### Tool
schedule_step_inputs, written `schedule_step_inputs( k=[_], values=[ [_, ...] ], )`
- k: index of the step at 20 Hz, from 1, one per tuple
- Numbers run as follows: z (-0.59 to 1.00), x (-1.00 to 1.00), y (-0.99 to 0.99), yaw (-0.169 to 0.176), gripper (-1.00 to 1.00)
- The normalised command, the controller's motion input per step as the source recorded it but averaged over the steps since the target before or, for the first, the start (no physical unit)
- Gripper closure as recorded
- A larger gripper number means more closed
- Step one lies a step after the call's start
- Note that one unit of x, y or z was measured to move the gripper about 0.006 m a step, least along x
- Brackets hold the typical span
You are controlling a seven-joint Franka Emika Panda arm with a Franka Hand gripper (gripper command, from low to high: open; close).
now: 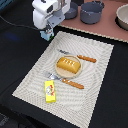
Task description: Place the bread, butter, and milk from the table onto the serving area.
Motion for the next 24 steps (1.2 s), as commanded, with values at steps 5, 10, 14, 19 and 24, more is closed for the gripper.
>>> schedule_step_inputs(
  k=[5, 10, 14, 19, 24],
  values=[
    [-0.12, -0.5, 0.0, 0.03, -1.0],
    [-0.17, -0.52, 0.0, 0.029, -1.0],
    [-0.23, -0.59, 0.02, 0.042, -1.0],
    [-0.25, -0.62, 0.02, 0.051, -1.0],
    [-0.24, -0.54, 0.0, 0.045, -1.0]
  ],
)
